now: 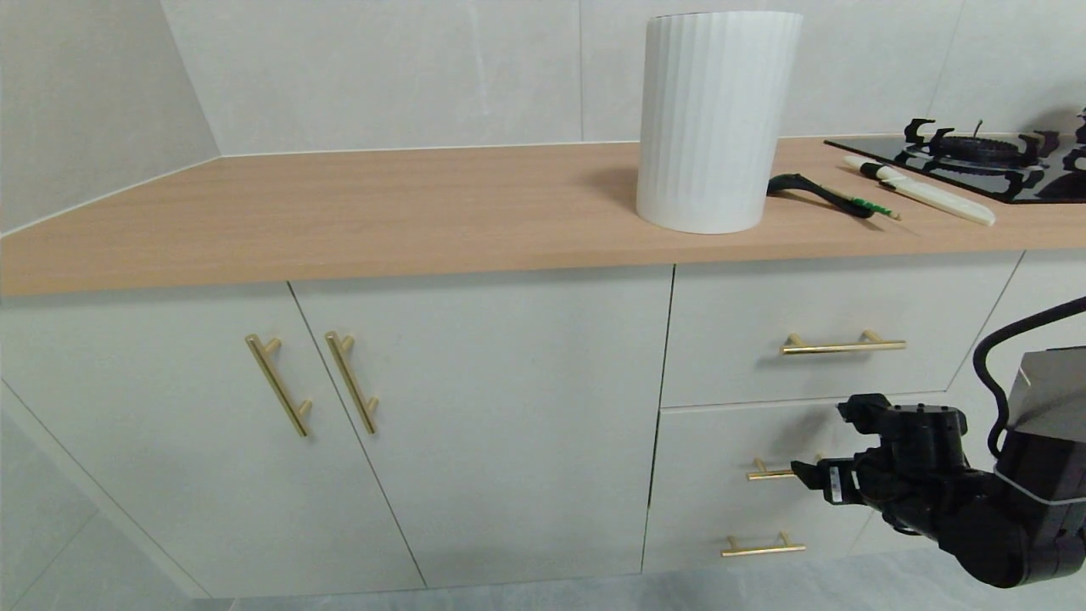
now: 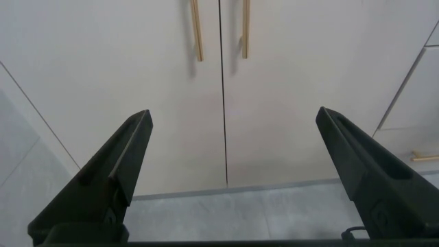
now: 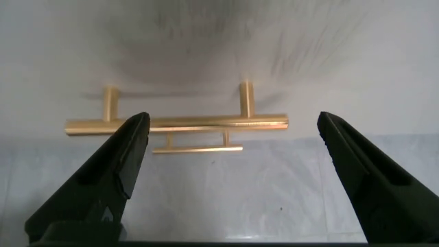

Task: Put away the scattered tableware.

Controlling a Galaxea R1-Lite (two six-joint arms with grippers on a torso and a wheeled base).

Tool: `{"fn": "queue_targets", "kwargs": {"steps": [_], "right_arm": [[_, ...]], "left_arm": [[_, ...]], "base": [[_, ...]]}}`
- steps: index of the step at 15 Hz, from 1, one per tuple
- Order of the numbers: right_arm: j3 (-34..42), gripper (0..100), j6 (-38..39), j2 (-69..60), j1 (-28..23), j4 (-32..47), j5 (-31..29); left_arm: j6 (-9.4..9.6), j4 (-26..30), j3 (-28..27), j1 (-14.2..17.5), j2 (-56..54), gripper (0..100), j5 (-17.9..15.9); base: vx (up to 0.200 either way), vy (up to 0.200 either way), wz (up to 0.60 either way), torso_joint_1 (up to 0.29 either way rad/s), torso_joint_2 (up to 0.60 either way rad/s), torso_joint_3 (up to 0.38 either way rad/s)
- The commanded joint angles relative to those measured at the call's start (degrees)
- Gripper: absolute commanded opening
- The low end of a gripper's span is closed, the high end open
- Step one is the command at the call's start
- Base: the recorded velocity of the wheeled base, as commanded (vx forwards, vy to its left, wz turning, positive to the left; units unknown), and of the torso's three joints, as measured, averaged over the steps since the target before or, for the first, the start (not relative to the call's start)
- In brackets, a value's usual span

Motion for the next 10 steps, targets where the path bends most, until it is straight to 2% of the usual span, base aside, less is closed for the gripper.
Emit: {"fn": "queue_targets", "kwargs": {"steps": [1,5,10], "right_arm": [[-0.37,100,0.00,1.58,0.00,-0.19,-0.02],[-0.72,100,-0.09,4.75,0.09,-6.17,-0.02],[-1.42,100,-0.09,6.59,0.18,-6.43,-0.02]], "left_arm": [[0.00,-0.06,0.01,0.02,0.07,100,0.01],[0.00,0.02,0.09,0.02,0.07,100,0.01],[0.00,-0.06,0.01,0.02,0.07,100,0.01]], "base": [[0.000,0.000,0.00,0.000,0.00,0.000],[0.000,0.000,0.00,0.000,0.00,0.000],[0.000,0.000,0.00,0.000,0.00,0.000]]}}
